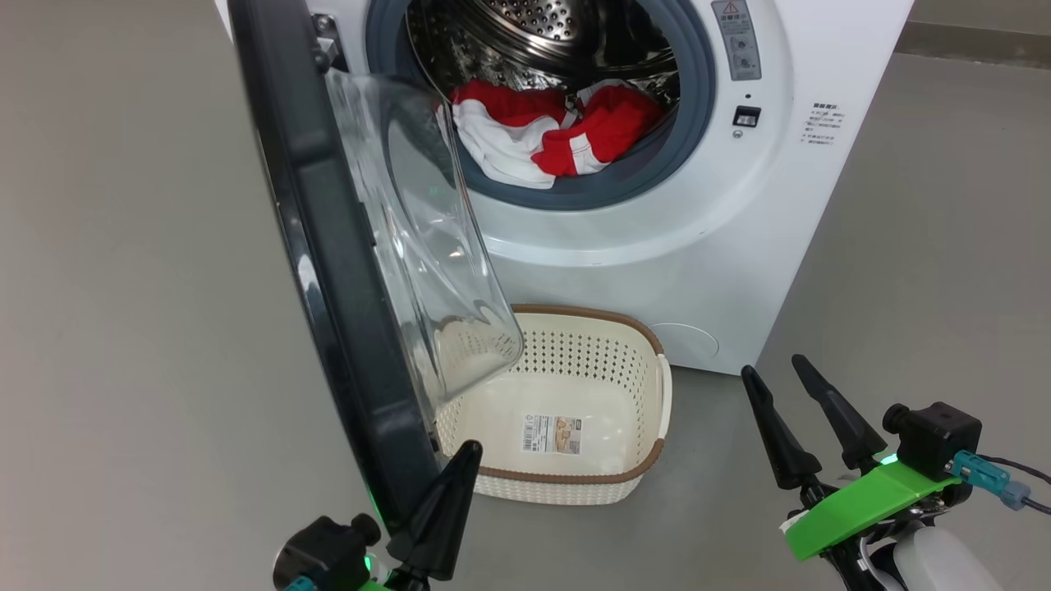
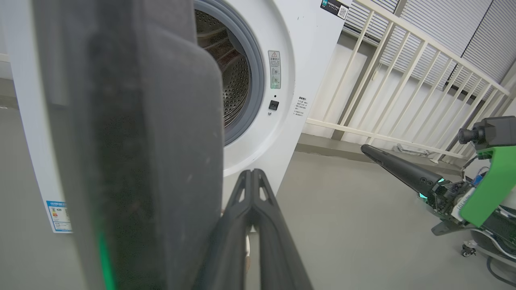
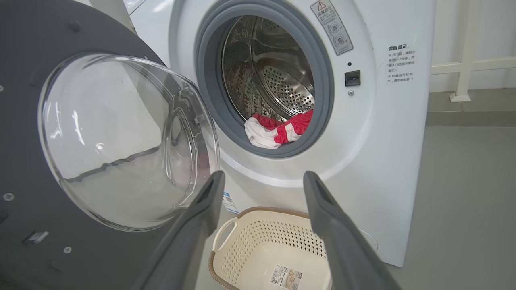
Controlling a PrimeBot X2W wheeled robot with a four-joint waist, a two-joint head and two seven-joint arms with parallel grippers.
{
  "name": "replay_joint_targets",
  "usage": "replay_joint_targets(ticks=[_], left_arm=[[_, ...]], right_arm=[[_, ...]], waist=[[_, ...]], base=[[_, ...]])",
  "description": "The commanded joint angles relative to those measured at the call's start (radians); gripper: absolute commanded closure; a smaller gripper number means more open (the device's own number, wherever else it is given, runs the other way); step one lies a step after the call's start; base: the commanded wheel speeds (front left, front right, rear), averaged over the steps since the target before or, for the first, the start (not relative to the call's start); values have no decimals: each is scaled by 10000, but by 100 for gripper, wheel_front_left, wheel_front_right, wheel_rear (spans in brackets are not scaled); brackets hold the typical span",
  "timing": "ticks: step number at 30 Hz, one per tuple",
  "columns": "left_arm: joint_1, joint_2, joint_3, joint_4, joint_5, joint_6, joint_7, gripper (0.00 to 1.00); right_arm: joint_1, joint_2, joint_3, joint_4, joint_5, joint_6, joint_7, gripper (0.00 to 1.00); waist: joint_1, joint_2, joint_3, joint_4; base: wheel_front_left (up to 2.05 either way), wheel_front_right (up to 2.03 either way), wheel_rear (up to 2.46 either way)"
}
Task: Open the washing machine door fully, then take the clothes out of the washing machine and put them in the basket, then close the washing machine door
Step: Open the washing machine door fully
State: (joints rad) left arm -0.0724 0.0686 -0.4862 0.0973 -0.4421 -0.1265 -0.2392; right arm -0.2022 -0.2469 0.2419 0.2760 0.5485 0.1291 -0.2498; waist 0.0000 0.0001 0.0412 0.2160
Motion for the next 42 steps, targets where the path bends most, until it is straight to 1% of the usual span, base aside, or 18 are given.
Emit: replay_joint_targets(ticks=[1,21,35,42], left_arm=[[-452,108,502,-123,-122,118,-101,100],[-413,632,1336,40,-409,530,-140,100],[-653,1287,2189,275,-742,889,28,100],[-1005,1583,2575,554,-938,982,147,100]], right_arm=[[-171,-61,188,-197,48,16,-120,0],[-149,45,159,-161,-3,16,-120,0],[-195,99,91,-165,-7,16,-120,0],[-293,95,61,-201,-57,16,-120,0]], waist=[[0,-1,-2,36],[0,-1,83,786],[0,-1,260,1364],[0,-1,544,1664]], base=[[0,0,0],[0,0,0],[0,0,0],[0,0,0]])
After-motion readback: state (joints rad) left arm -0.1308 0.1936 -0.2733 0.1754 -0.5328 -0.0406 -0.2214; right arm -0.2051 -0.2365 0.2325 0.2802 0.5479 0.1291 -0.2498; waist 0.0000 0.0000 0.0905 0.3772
